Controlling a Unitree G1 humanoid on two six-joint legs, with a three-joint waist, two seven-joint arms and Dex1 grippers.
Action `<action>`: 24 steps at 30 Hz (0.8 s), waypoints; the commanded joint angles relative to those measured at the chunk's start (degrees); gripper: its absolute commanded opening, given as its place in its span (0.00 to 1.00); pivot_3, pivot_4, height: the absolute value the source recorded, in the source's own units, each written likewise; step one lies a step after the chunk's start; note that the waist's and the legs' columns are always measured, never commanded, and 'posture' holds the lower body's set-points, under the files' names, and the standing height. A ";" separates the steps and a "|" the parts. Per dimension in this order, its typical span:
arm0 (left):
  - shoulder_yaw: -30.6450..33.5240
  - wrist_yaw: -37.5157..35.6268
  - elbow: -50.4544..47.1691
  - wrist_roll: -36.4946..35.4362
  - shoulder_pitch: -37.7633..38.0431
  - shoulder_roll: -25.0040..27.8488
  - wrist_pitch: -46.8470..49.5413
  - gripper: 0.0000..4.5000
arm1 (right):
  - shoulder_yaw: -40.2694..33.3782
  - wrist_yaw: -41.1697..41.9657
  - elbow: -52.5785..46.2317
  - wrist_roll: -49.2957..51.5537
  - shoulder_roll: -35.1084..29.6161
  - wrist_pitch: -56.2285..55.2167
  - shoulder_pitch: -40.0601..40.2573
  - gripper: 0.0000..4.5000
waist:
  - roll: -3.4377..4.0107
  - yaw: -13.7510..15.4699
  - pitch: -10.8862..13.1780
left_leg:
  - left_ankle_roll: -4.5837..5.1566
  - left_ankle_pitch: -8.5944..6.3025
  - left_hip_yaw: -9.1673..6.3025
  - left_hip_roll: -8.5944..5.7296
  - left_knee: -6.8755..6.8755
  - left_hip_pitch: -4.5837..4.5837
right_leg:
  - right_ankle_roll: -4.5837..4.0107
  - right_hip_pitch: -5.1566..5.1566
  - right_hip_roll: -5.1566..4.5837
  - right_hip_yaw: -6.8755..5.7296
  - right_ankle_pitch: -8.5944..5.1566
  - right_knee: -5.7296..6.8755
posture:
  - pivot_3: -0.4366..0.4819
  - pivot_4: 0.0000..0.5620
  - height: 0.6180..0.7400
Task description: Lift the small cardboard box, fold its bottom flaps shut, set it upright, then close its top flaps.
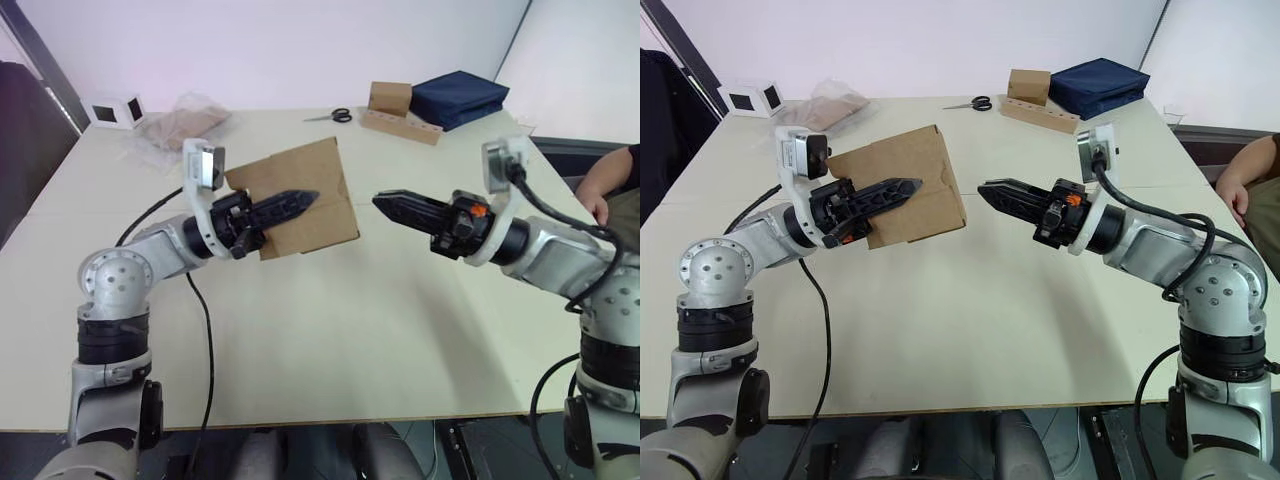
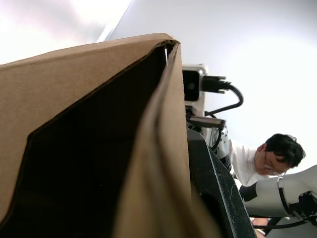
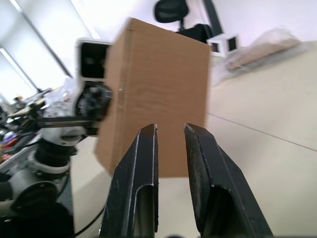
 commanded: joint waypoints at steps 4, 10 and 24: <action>0.64 -0.71 -1.14 -0.84 -1.60 0.96 -0.41 0.00 | 2.22 -0.25 -4.29 -3.46 3.72 -2.91 0.31 0.01 | 0.00 -0.06 0.00 | 0.00 0.00 0.00 0.00 0.00 0.00 | 0.00 0.00 0.00 0.00 0.00 0.00 | 0.48 0.27 1.00; -0.01 -0.86 -0.70 -0.41 -2.03 0.70 -0.53 0.00 | 5.34 -1.90 -8.01 -2.99 7.52 -2.20 0.13 0.01 | 0.00 0.06 0.00 | -0.01 0.00 -0.01 0.00 -0.02 -0.01 | 0.00 -0.02 -0.02 0.00 0.00 0.00 | 0.48 0.27 1.00; -22.37 -22.49 7.23 27.11 -13.75 16.04 -11.29 0.00 | 1.40 8.46 -10.96 -17.38 -8.96 -5.86 9.38 0.01 | -0.06 0.36 0.06 | -0.01 0.00 0.01 -0.05 -0.05 -0.05 | -0.01 0.00 0.00 -0.02 0.00 -0.14 | 0.48 0.27 1.00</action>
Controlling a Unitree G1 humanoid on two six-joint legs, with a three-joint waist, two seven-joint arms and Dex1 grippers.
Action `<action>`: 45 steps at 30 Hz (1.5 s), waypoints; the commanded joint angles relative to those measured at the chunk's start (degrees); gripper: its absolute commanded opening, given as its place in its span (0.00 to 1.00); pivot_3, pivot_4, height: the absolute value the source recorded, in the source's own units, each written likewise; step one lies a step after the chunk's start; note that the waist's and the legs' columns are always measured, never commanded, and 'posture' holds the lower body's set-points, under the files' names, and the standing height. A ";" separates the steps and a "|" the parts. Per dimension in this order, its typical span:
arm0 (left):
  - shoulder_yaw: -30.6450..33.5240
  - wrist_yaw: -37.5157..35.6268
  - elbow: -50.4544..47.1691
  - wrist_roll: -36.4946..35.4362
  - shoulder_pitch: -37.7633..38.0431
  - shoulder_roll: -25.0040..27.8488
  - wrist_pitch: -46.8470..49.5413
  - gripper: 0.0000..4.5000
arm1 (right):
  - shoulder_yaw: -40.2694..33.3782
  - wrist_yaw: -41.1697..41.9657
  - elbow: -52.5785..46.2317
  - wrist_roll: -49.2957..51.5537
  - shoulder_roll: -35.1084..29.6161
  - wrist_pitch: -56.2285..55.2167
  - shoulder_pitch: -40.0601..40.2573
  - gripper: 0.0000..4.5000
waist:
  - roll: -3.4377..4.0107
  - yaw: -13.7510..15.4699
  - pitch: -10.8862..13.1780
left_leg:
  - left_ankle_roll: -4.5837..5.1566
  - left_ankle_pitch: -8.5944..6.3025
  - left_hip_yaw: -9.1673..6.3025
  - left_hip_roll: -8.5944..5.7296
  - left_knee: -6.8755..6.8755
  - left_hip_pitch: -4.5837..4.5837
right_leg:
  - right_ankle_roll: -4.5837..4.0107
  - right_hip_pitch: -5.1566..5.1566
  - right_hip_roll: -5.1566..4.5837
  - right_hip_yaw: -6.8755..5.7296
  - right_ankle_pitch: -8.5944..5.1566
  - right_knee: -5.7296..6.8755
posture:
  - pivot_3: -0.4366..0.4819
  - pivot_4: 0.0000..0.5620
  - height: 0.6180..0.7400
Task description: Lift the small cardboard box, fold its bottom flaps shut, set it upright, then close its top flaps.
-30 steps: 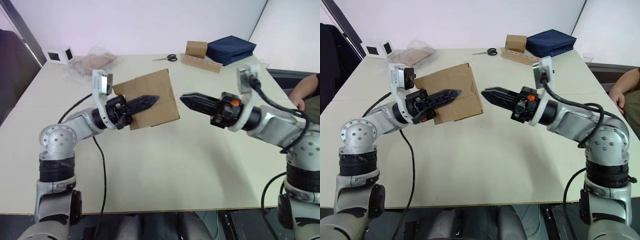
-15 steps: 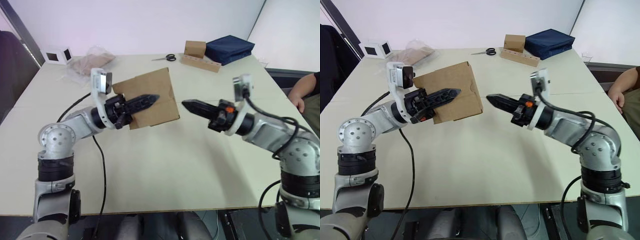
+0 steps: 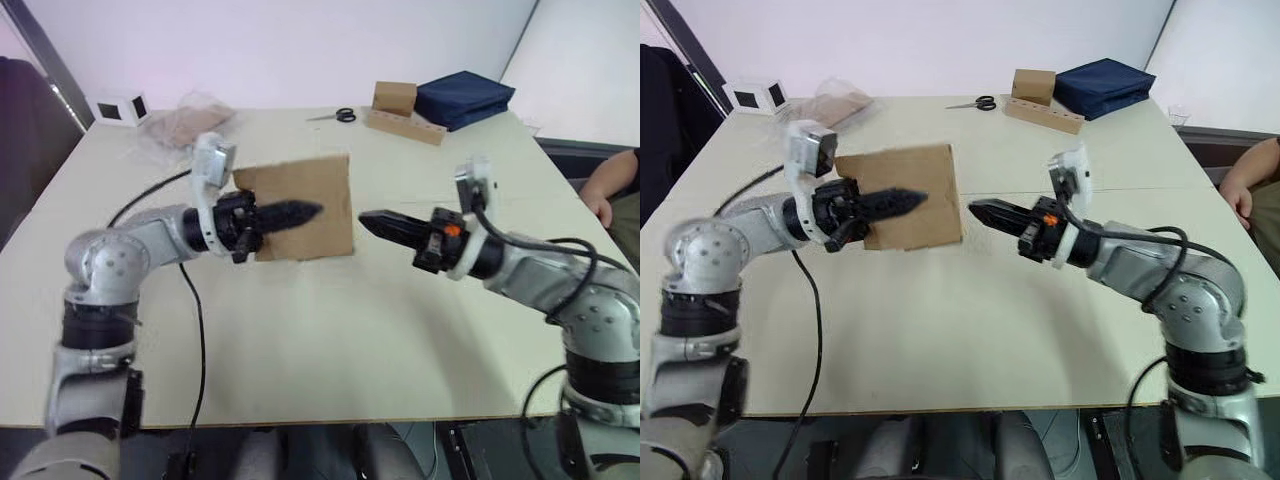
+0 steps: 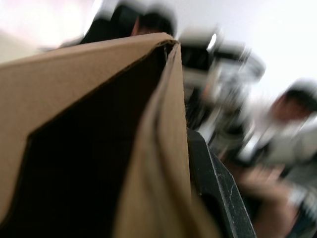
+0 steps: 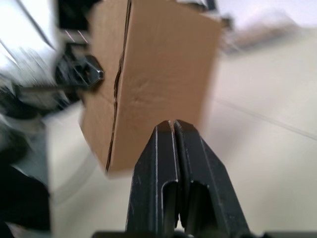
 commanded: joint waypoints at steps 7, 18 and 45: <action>-30.42 -28.17 17.03 39.97 -20.29 3.60 -35.40 0.00 | 0.92 11.84 -7.82 -12.88 -9.04 -8.05 6.68 0.01 | -0.03 -0.56 0.07 | 0.01 -0.01 0.03 0.01 -0.11 -0.02 | 0.01 0.03 0.04 0.02 0.01 -0.22 | 0.48 0.27 1.00; -51.46 -30.29 38.04 50.59 -33.37 -5.28 -54.04 0.00 | 1.49 9.68 -9.29 -16.45 -5.30 -9.40 7.97 0.01 | -0.12 0.01 0.17 | 0.23 -0.13 0.00 0.01 0.02 -0.37 | 0.04 -0.16 -0.02 -0.01 0.00 -0.27 | 0.48 0.27 1.00; -51.58 -30.29 32.57 29.40 -48.05 2.82 -31.70 0.97 | 5.75 11.11 -6.76 -19.57 -1.44 -9.01 4.71 0.00 | -0.09 -0.57 0.29 | 0.25 -0.14 -0.05 0.03 0.16 -0.27 | 0.07 -0.20 0.03 0.00 -0.03 0.15 | 0.48 0.27 1.00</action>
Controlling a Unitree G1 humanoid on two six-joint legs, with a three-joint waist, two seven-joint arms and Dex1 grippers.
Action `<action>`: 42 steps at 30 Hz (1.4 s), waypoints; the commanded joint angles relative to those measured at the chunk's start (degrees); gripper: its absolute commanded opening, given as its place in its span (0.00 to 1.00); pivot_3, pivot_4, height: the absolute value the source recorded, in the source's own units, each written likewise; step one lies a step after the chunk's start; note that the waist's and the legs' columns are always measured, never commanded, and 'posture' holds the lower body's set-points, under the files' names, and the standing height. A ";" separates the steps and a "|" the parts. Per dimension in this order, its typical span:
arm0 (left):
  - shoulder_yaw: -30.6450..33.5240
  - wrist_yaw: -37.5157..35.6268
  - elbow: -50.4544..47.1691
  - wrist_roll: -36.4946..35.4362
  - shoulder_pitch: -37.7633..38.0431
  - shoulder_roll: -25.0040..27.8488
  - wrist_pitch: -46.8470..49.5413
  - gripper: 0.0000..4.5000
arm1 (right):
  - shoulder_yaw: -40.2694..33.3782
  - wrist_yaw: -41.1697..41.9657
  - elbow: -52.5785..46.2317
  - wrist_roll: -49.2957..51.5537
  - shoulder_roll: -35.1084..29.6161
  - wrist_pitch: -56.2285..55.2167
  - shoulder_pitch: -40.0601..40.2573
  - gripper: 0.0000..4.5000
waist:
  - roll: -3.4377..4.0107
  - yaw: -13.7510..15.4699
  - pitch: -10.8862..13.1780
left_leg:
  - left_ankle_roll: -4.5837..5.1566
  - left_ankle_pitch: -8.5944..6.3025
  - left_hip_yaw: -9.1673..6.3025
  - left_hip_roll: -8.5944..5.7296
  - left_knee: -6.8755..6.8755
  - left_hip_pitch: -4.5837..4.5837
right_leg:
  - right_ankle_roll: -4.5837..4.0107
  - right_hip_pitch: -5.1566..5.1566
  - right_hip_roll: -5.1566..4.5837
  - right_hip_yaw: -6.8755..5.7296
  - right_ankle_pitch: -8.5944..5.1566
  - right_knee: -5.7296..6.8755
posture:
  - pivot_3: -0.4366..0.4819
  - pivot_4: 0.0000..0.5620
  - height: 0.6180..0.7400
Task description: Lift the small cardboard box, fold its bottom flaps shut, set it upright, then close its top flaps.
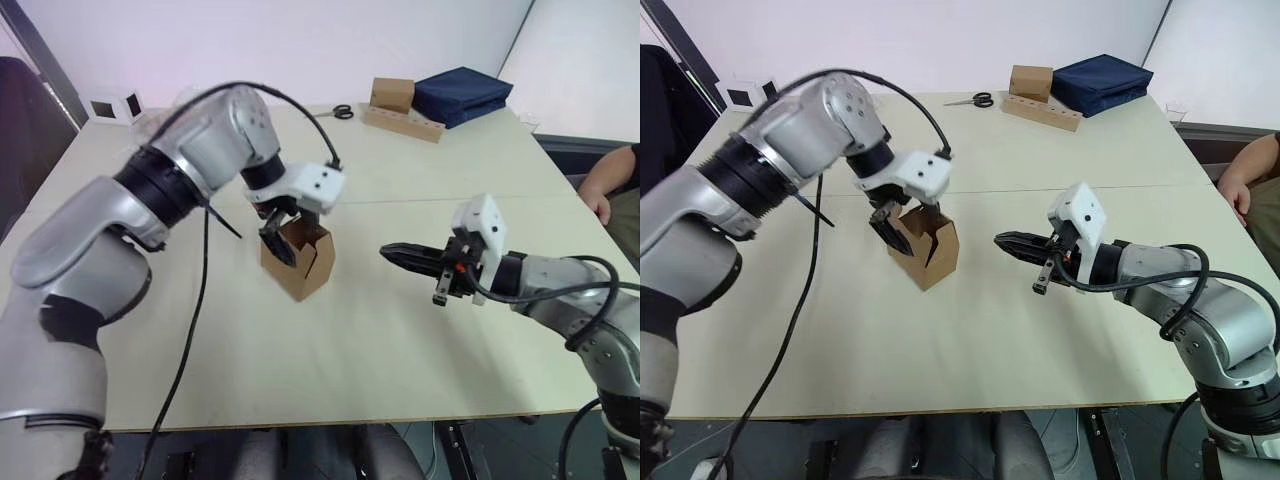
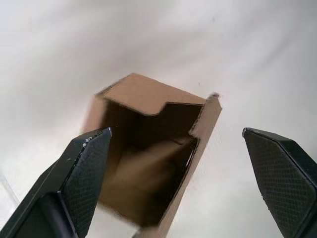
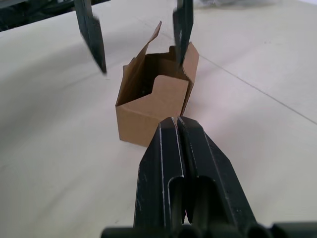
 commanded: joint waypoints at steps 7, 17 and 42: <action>17.82 0.24 12.31 -4.67 2.97 6.34 4.44 0.97 | 6.18 -4.24 -1.88 -6.47 5.65 -1.28 -0.19 0.00 | 0.04 -1.28 0.01 | -0.01 0.02 0.01 0.00 0.02 0.06 | -0.01 -0.03 0.00 0.01 -0.01 0.11 | 0.48 0.27 1.00; 33.18 4.15 19.39 1.82 19.40 4.78 -5.29 0.24 | 10.14 -8.45 -0.73 -10.95 11.57 -0.70 0.82 0.00 | 0.02 -1.11 0.01 | -0.12 0.08 0.00 0.00 0.06 -0.14 | -0.03 -0.22 -0.04 -0.01 -0.03 0.19 | 0.48 0.27 1.00; 43.76 8.96 0.27 6.97 42.23 -3.47 -0.94 0.00 | 18.85 -7.48 9.66 -21.58 19.04 0.04 -3.80 0.00 | 0.00 -1.49 -0.04 | -0.40 0.25 -0.02 -0.04 0.13 -0.42 | -0.03 -0.64 -0.07 -0.02 -0.01 0.53 | 0.48 0.27 1.00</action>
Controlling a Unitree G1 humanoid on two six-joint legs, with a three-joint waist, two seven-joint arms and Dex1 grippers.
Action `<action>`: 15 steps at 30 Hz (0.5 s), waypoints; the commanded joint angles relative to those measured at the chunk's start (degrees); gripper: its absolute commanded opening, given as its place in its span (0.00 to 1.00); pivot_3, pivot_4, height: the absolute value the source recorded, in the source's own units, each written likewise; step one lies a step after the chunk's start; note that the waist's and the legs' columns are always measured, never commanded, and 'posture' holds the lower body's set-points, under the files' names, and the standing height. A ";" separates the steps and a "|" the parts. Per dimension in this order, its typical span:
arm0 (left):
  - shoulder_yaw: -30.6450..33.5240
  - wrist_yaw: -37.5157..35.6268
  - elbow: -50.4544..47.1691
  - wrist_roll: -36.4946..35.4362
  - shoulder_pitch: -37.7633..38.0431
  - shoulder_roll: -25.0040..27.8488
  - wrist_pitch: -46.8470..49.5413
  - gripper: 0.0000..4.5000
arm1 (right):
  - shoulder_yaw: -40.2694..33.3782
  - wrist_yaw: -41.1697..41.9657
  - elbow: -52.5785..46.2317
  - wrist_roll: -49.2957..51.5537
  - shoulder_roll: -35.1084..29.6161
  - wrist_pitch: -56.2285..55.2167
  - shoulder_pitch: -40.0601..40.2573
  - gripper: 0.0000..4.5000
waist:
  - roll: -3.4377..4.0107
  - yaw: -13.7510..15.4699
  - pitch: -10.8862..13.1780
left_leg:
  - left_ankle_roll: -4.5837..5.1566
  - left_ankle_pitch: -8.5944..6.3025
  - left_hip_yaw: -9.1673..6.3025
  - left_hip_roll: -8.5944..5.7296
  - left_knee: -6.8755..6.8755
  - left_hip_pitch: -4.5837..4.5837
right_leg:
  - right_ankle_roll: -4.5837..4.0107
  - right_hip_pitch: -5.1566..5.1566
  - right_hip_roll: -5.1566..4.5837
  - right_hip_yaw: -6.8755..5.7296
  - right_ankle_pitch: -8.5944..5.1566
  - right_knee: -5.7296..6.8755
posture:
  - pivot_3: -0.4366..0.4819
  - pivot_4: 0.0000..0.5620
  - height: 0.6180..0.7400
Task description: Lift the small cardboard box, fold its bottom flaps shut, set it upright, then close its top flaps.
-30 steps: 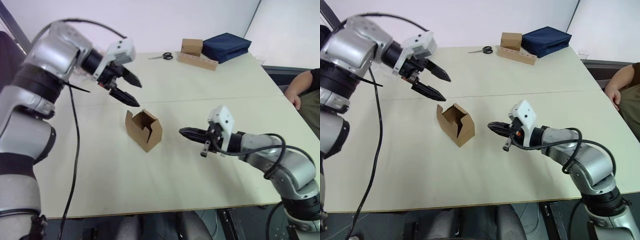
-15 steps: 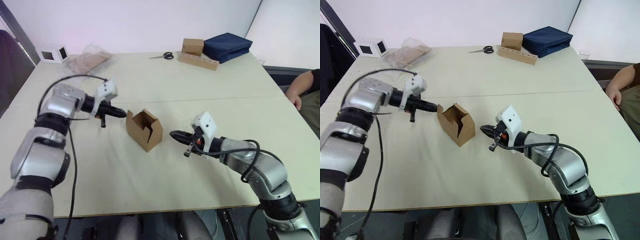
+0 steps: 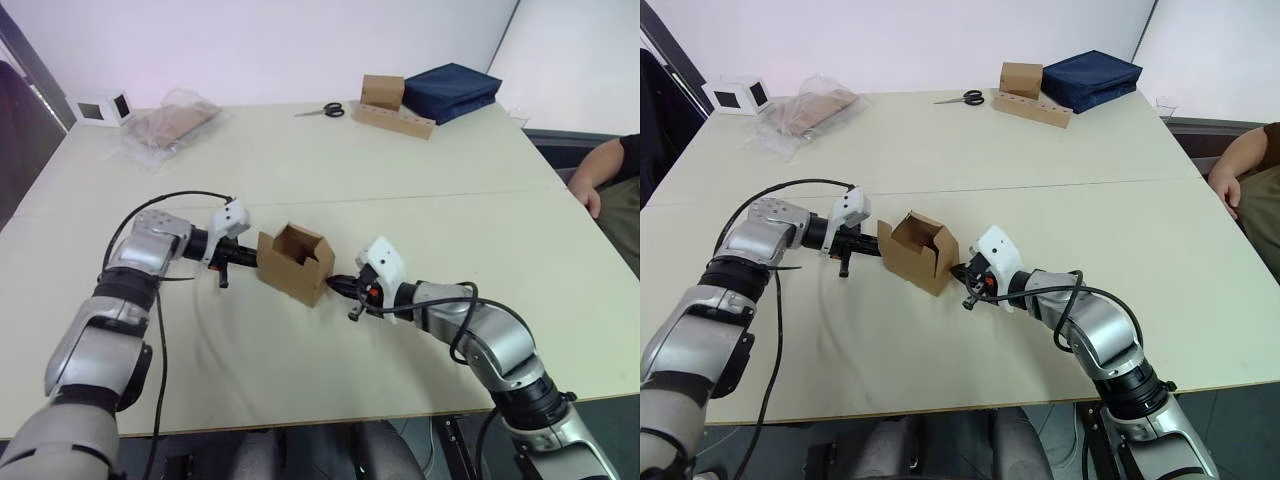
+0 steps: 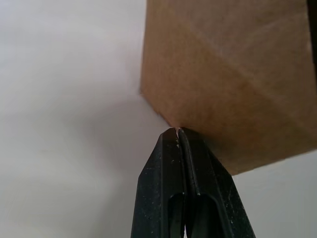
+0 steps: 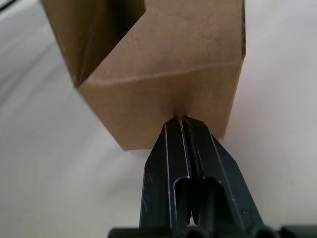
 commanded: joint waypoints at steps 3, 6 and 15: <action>1.27 -3.16 -18.62 -4.47 6.15 1.44 9.57 0.00 | -2.93 2.05 -2.91 1.13 -1.03 1.03 -0.23 0.00 | 0.01 0.16 -0.01 | 0.00 0.00 0.00 0.00 0.00 0.00 | 0.00 0.00 -0.01 0.00 0.00 0.02 | 0.48 0.27 1.00; 1.42 -3.84 -24.93 -5.77 9.06 2.64 13.86 0.00 | -4.80 3.32 -4.60 2.54 -2.61 3.13 0.62 0.00 | 0.01 0.22 -0.01 | -0.01 0.01 -0.01 0.00 0.00 -0.01 | 0.00 0.00 -0.01 0.01 0.00 0.04 | 0.48 0.27 1.00; 2.14 -0.15 -30.85 -6.33 13.11 2.92 19.09 0.00 | -5.50 5.18 -7.91 4.26 -3.72 7.05 1.93 0.00 | 0.03 0.13 -0.03 | 0.00 0.01 -0.01 0.00 0.01 0.03 | -0.01 -0.01 0.02 0.02 0.00 0.14 | 0.48 0.27 1.00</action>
